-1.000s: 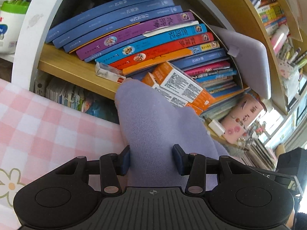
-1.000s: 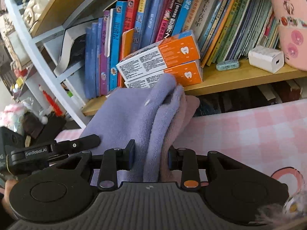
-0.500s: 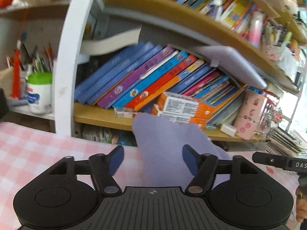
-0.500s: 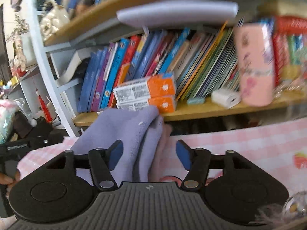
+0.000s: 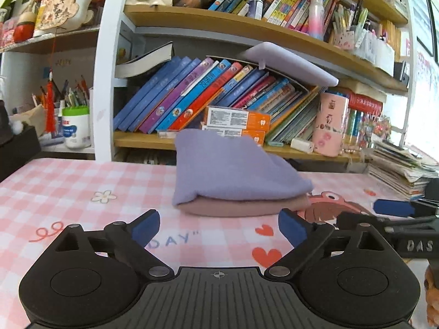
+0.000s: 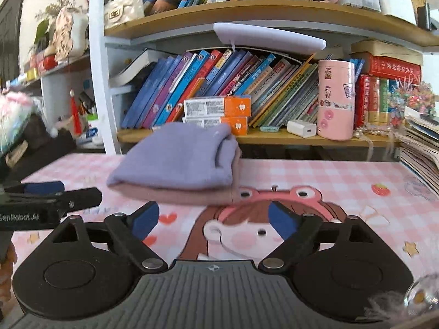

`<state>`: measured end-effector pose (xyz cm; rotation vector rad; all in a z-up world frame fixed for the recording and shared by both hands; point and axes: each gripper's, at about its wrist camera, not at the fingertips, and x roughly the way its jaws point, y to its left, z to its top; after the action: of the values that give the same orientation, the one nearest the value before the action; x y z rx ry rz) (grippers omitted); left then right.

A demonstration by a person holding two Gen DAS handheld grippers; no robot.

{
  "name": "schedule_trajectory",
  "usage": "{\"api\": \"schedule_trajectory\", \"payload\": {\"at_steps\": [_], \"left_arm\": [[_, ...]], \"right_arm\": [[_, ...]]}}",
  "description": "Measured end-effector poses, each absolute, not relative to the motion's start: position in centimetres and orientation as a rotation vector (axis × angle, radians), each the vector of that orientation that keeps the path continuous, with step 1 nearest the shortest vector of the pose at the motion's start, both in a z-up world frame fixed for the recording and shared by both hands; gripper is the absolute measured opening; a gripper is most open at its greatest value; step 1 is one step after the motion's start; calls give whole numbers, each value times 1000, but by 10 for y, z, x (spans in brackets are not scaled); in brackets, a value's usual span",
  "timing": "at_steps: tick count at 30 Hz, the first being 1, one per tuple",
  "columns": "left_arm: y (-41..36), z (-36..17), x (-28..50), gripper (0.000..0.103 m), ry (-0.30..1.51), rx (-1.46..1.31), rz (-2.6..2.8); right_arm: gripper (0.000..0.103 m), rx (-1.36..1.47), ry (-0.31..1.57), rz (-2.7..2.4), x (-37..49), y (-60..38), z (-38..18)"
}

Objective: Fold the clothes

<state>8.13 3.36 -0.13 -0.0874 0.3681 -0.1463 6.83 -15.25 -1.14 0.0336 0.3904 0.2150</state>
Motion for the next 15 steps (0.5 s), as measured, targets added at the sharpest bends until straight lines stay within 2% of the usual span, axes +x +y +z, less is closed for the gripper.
{"api": "schedule_trajectory", "payload": {"at_steps": [10, 15], "left_arm": [[20, 0, 60, 103, 310, -15, -105], [18, -1, 57, 103, 331, -1, -96]], "right_arm": [[103, 16, 350, 133, 52, -157, -17], [103, -13, 318, 106, 47, -153, -15]]}}
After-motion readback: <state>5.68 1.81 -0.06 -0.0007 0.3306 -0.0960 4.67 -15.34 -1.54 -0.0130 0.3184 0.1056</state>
